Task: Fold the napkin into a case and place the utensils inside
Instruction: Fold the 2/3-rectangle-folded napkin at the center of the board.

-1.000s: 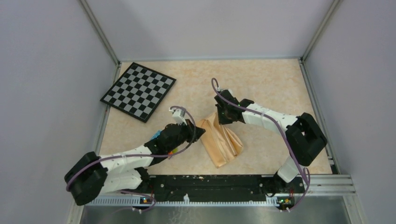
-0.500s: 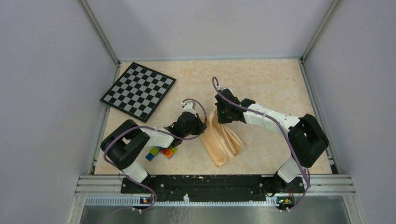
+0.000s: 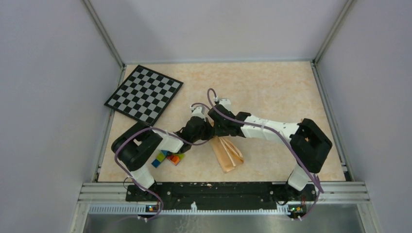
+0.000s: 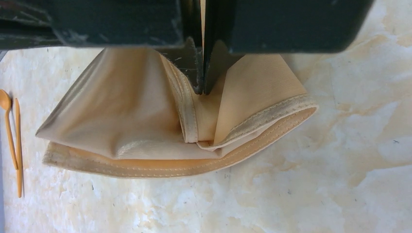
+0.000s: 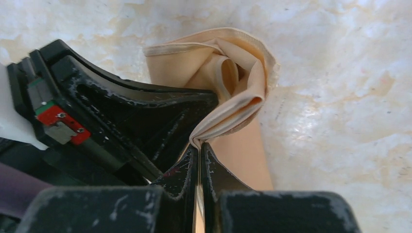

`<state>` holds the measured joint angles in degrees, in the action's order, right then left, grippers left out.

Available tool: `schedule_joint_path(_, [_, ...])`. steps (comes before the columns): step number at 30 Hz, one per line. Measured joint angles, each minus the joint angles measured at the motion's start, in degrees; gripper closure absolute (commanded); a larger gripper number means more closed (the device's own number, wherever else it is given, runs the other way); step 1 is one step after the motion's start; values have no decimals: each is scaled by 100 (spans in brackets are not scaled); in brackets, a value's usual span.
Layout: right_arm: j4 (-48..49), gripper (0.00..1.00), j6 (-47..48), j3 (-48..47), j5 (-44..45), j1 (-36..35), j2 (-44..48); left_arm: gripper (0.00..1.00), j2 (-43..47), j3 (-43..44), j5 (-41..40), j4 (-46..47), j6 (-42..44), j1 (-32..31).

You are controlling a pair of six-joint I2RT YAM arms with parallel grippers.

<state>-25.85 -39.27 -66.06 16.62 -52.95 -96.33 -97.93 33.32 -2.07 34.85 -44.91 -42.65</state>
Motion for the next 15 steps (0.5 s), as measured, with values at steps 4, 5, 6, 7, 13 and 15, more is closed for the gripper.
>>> schedule_joint_path(4, [614,100,-382,275,26,-57,-20,100,0,-50,142,87,2,42])
schedule_joint_path(5, [850,100,-498,420,7,-48,-17,100,2,-81,223,136,4,59])
schedule_joint_path(6, [1080,100,-608,570,-33,-24,-2,100,2,-105,284,166,7,76])
schedule_joint_path(7, [1401,100,-763,813,-109,15,33,100,4,-125,380,197,7,105])
schedule_joint_path(13, [2588,100,-1349,1720,-433,254,166,96,44,-155,879,149,120,229])
schedule_joint_path(15, [2811,100,-1388,1849,-474,280,181,89,101,-153,955,24,181,251])
